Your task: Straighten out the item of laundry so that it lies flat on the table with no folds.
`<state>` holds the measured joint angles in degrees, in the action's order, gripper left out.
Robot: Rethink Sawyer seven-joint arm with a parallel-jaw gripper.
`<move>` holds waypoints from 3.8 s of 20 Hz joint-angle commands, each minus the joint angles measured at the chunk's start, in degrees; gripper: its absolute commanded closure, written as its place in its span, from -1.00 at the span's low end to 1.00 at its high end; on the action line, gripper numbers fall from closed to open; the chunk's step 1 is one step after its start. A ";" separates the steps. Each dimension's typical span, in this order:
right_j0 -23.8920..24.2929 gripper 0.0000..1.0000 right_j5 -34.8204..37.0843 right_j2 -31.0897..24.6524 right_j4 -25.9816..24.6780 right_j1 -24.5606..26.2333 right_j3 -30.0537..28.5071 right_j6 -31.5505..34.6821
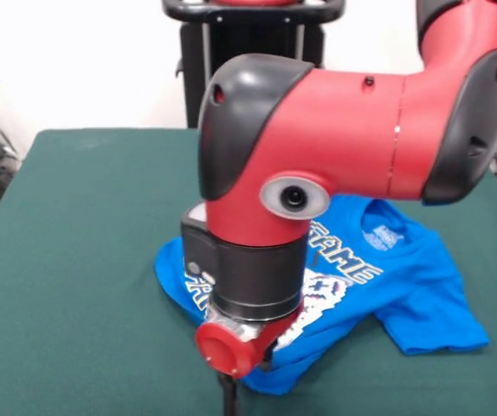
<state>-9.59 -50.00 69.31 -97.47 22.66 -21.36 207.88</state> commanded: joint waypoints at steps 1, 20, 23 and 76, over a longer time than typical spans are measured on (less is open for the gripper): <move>1.81 -1.00 9.35 -2.03 3.02 1.00 3.03 -3.77; 3.53 -1.00 12.61 -3.17 4.61 -0.40 4.80 -6.27; 3.61 -1.00 12.56 -3.27 4.74 -0.59 4.64 -6.71; -1.85 -1.00 -5.10 2.88 -3.37 -4.25 -3.16 -1.18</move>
<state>-11.22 -48.99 71.88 -99.91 15.81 -21.76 207.88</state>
